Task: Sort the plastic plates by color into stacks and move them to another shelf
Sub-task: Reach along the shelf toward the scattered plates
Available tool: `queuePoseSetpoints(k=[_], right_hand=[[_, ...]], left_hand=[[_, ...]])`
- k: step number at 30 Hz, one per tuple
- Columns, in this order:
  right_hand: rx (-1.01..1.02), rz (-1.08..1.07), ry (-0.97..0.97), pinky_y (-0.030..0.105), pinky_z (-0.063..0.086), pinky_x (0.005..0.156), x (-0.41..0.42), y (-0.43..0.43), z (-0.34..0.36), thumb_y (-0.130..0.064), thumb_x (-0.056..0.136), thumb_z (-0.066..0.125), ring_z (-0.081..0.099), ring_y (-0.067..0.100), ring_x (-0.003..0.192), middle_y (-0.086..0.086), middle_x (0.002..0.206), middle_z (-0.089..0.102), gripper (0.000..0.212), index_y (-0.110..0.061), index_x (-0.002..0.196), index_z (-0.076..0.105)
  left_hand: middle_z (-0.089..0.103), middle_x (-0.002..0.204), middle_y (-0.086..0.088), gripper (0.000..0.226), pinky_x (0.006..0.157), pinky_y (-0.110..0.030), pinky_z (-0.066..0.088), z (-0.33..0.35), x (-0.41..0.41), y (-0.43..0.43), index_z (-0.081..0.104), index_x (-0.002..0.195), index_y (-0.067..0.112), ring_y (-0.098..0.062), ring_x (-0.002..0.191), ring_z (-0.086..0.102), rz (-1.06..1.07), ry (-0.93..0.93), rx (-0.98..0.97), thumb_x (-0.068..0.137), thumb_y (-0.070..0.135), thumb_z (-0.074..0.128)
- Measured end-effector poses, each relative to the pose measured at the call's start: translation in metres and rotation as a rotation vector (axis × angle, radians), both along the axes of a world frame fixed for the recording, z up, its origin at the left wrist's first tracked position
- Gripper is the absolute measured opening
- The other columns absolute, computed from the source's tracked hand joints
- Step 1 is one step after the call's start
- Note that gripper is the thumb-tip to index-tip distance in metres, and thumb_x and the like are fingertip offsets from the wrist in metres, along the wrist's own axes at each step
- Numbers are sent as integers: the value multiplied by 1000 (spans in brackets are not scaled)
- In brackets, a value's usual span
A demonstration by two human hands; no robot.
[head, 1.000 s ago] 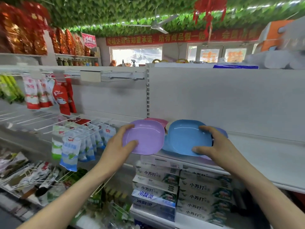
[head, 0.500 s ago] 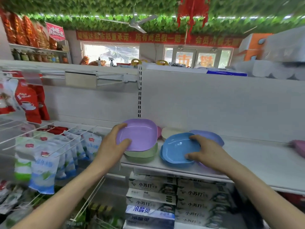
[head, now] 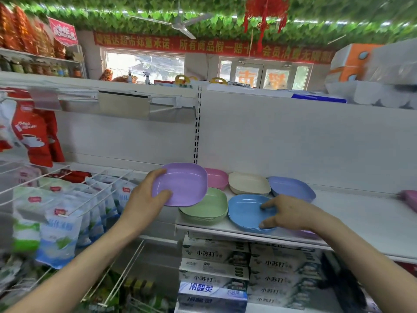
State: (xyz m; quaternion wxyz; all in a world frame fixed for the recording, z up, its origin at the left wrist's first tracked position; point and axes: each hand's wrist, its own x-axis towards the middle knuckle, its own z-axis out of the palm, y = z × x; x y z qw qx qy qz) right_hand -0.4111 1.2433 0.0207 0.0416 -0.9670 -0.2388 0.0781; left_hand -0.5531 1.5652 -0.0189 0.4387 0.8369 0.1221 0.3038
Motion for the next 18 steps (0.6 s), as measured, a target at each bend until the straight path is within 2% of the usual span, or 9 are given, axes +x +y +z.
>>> queuePoseSetpoints(k=[5, 7, 9, 11, 13, 15, 18], right_hand=[[-14, -3, -10, 30, 43, 99, -2, 2, 0, -64, 83, 71, 53, 18, 126, -4, 146, 50, 70, -40, 147, 52], [15, -15, 4, 31, 43, 98, 0, 0, 0, -64, 82, 72, 53, 18, 123, -4, 143, 51, 70, -41, 145, 53], [154, -36, 40, 30, 40, 96, 1, -6, 2, -59, 84, 73, 52, 14, 117, -8, 138, 53, 65, -41, 143, 55], [325, -65, 46, 25, 37, 93, 1, -16, 9, -50, 90, 72, 53, 6, 109, -14, 128, 59, 53, -37, 139, 59], [451, -114, 3, 23, 40, 83, 3, -29, 14, -46, 92, 71, 55, -1, 91, -20, 105, 62, 41, -36, 130, 65], [543, -171, -50, 23, 41, 71, 4, -44, 14, -46, 91, 71, 56, 2, 81, -12, 90, 61, 33, -35, 123, 68], [667, -267, -123, 27, 42, 66, 5, -69, 8, -41, 91, 71, 60, 12, 79, -2, 88, 65, 27, -32, 117, 70]], left_hand=[[55, 132, 9, 53, 94, -30, 37, 1, 5, 6, 51, 143, 32, -16, 118, 51, -14, 10, 18, 91, 26, 63], [55, 134, 8, 51, 95, -30, 37, 4, 11, 6, 52, 143, 31, -17, 120, 50, -20, 15, 30, 95, 19, 64], [55, 134, 8, 52, 96, -30, 37, 7, 18, 2, 52, 142, 31, -16, 121, 50, -32, 21, 34, 94, 19, 66], [57, 135, 9, 57, 96, -31, 38, 11, 25, -4, 53, 141, 34, -16, 121, 51, -59, 28, 23, 85, 33, 63], [57, 135, 10, 62, 95, -29, 37, 14, 36, -17, 53, 141, 35, -14, 121, 51, -99, 30, 13, 79, 38, 60], [56, 134, 11, 59, 93, -27, 35, 18, 49, -36, 53, 141, 34, -12, 119, 49, -138, 30, 11, 82, 37, 61], [57, 131, 9, 63, 93, -31, 39, 23, 68, -74, 53, 139, 39, -17, 118, 51, -215, 38, 31, 77, 42, 57]])
